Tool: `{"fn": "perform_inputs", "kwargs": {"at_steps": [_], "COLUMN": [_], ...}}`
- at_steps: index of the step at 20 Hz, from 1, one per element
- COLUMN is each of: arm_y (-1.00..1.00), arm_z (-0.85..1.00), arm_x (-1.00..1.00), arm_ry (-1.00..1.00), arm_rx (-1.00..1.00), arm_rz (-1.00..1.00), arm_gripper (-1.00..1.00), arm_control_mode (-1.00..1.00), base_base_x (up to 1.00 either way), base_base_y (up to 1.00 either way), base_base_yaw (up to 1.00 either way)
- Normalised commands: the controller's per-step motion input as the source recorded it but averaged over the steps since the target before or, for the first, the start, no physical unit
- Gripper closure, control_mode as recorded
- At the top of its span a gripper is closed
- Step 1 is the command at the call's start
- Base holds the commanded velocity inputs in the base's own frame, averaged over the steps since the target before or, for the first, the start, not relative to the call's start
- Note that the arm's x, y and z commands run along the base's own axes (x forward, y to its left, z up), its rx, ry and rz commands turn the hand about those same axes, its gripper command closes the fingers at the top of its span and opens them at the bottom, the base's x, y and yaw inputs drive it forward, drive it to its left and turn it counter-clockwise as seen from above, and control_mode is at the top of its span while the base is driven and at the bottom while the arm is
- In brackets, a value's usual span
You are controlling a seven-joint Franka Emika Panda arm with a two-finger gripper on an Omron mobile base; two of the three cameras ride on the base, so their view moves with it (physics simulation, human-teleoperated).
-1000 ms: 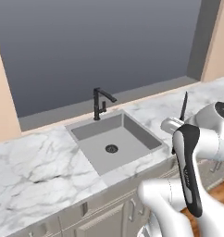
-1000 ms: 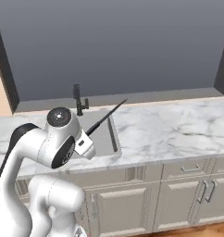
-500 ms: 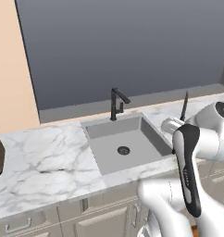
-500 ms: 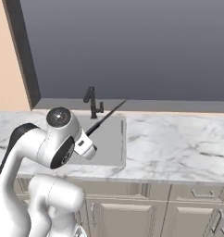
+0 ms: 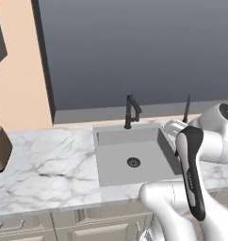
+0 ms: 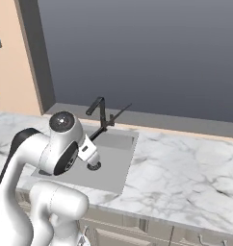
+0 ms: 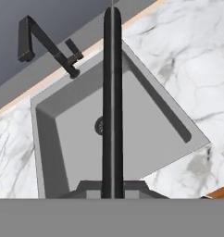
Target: Move the cutting board and knife to the sink. Then move spray from the cabinet to the counter.
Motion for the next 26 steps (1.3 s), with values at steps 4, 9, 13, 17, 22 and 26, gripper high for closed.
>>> {"fn": "perform_inputs", "kwargs": {"at_steps": [4,9,13,17,22,26], "arm_y": [0.00,0.00,0.12,0.61,0.44,0.21], "arm_z": [0.00,-0.67,-0.81,-0.61,-0.32,-0.07], "arm_x": [0.00,0.27,0.40,0.52,0.33,0.35], "arm_ry": [0.00,0.01,0.12,0.16,0.13,0.14], "arm_rx": [0.00,0.00,-0.04,-0.06,-0.01,0.00], "arm_rz": [0.00,0.11,0.03,-0.01,-0.12,-0.20], "arm_gripper": [1.00,1.00,1.00,1.00,1.00,1.00], "arm_control_mode": [1.00,-1.00,-1.00,-1.00,-1.00,-1.00], "base_base_x": [0.24,0.00,0.00,0.00,0.00,0.00], "base_base_y": [-0.03,0.00,0.00,0.00,0.00,0.00], "base_base_yaw": [0.23,0.00,0.00,0.00,0.00,0.00]}}
